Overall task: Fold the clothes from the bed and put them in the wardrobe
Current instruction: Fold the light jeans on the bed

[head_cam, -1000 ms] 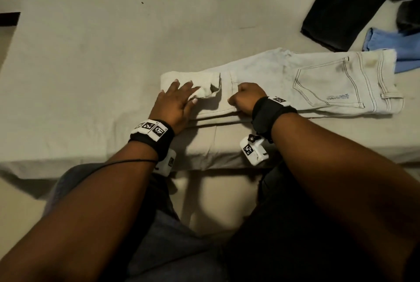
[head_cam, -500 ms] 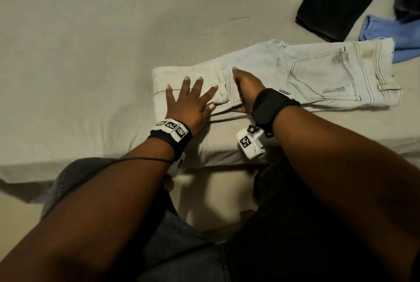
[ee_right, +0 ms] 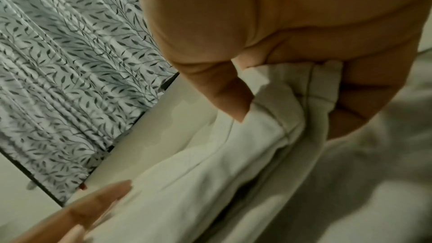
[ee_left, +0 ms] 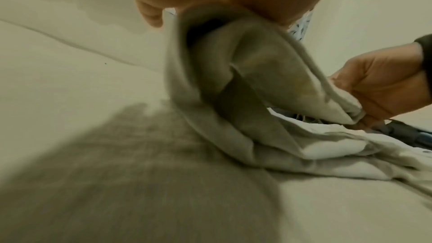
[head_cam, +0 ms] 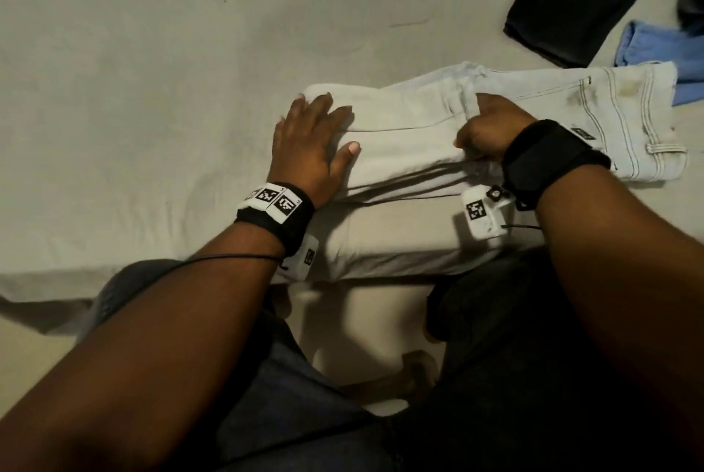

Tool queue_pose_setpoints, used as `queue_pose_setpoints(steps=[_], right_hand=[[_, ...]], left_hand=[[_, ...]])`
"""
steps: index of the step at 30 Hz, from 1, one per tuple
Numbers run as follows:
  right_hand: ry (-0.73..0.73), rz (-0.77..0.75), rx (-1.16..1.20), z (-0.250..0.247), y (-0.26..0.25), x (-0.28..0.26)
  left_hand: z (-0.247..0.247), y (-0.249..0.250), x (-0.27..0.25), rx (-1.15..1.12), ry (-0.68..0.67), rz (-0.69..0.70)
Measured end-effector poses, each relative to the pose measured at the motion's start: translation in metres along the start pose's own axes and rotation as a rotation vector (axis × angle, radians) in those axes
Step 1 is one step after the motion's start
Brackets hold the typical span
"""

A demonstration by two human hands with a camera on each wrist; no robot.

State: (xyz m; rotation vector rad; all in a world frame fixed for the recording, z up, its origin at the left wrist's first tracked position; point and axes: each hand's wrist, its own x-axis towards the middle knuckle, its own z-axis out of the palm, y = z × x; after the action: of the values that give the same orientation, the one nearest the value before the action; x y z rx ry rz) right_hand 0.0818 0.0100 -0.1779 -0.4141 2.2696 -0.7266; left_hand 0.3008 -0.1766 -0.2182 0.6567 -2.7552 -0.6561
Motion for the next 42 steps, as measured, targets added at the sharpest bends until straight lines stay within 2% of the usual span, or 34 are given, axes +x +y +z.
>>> queue_pose_setpoints(steps=[4, 7, 10, 11, 13, 14, 16, 19, 23, 28, 30, 31, 33, 35, 36, 38, 40, 42], right_hand=[[0.095, 0.088, -0.126, -0.005, 0.026, 0.003], [0.181, 0.072, -0.111, 0.009, 0.026, -0.004], [0.433, -0.162, -0.473, 0.035, 0.011, -0.018], [0.467, -0.266, -0.594, 0.048, 0.008, -0.02], [0.359, -0.405, -0.696, 0.073, 0.009, -0.02], [0.272, -0.411, -0.709, 0.083, 0.015, -0.017], [0.159, -0.302, -0.725, 0.086, 0.028, -0.009], [0.122, -0.116, -0.76, 0.064, 0.042, 0.003], [0.075, -0.091, -0.715, 0.053, 0.051, 0.005], [0.057, -0.114, -0.683, 0.049, 0.053, 0.007], [0.077, -0.135, -0.628, 0.043, 0.055, 0.006], [0.087, -0.14, -0.581, 0.041, 0.058, 0.01], [0.134, -0.157, -0.456, 0.037, 0.059, 0.008], [0.236, -0.181, -0.228, 0.036, 0.059, 0.005], [0.285, -0.179, -0.082, 0.036, 0.057, -0.001], [0.315, -0.133, 0.075, 0.038, 0.052, -0.019], [0.267, -0.136, -0.044, 0.038, 0.048, -0.036], [0.203, -0.179, -0.221, 0.04, 0.043, -0.051]], left_hand=[[0.028, 0.008, -0.002, 0.057, -0.182, -0.055], [0.043, 0.01, 0.002, 0.166, -0.262, -0.124], [0.048, 0.014, 0.004, 0.233, -0.313, -0.158], [0.049, 0.016, 0.005, 0.253, -0.331, -0.165], [0.05, 0.019, 0.008, 0.286, -0.374, -0.174], [0.049, 0.019, 0.011, 0.298, -0.394, -0.173], [0.048, 0.016, 0.015, 0.302, -0.427, -0.176], [0.049, 0.01, 0.018, 0.28, -0.479, -0.218], [0.05, 0.008, 0.026, 0.261, -0.558, -0.271], [0.048, 0.015, 0.03, 0.248, -0.528, -0.26], [0.049, 0.009, 0.034, 0.172, -0.456, -0.264], [0.047, 0.008, 0.036, 0.117, -0.377, -0.283], [0.039, 0.001, 0.036, 0.009, -0.167, -0.406], [0.03, -0.004, 0.034, -0.222, -0.07, -0.669], [0.027, -0.007, 0.034, -0.315, -0.104, -0.799], [0.017, -0.006, 0.03, -0.404, -0.219, -0.929], [0.005, -0.001, 0.027, -0.454, -0.251, -0.896], [-0.012, 0.004, 0.021, -0.39, -0.267, -0.803]])
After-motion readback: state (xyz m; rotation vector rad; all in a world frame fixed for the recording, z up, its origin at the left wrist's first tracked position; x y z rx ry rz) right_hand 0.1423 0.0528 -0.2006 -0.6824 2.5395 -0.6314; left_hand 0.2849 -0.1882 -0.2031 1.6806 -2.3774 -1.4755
